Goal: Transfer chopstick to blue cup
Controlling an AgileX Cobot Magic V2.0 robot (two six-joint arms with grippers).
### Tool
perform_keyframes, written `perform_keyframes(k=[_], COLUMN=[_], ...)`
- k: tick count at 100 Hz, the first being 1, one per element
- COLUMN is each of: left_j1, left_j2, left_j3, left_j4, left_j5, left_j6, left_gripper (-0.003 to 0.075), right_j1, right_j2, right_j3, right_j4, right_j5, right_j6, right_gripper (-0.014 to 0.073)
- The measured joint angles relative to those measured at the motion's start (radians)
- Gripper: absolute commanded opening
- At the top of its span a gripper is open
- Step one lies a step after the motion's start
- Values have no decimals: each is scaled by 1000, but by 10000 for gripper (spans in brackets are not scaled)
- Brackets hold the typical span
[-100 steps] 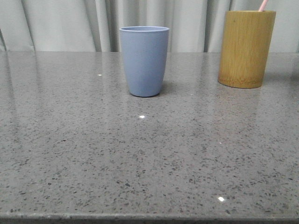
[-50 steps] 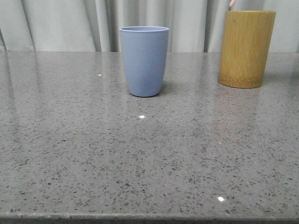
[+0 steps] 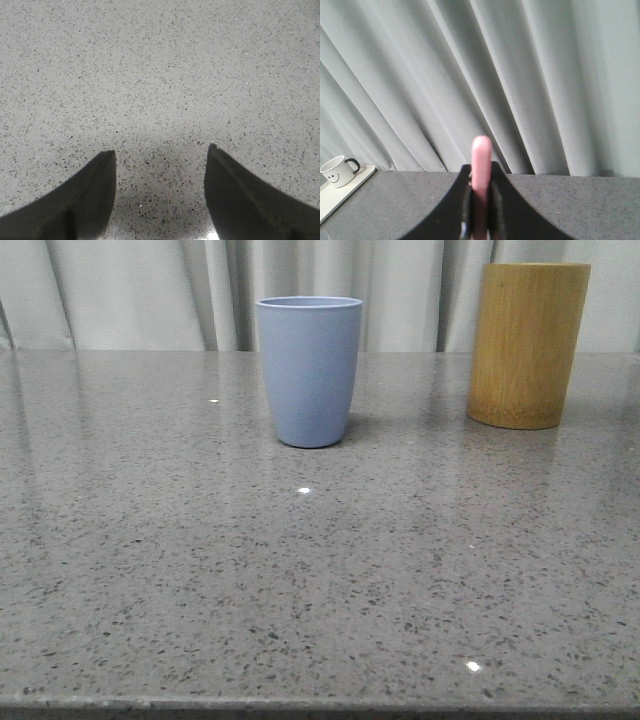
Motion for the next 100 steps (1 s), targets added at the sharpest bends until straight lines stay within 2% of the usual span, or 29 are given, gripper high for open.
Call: perform_keyframes(k=[23,61,70,92,100], left_j1=[0,0,0,0,0], left_j2=[0,0,0,0,0], left_j3=[0,0,0,0,0], left_j4=[0,0,0,0,0], left_j5=[0,0,2,2,2], left_j6=[0,0,0,0,0], left_gripper=[388,388,388,388,388], right_j1=[41,44,44,44,44], right_j2=[111,232,232,232,232], right_j3=[-2,-2,-2,-2,-2], right_j4=[0,0,0,0,0], right_j5=[-38,-25,-21,-8,-5], right_j6=[-1,-1,-1,-1,-1], right_gripper=[-39,-11,68,407,479])
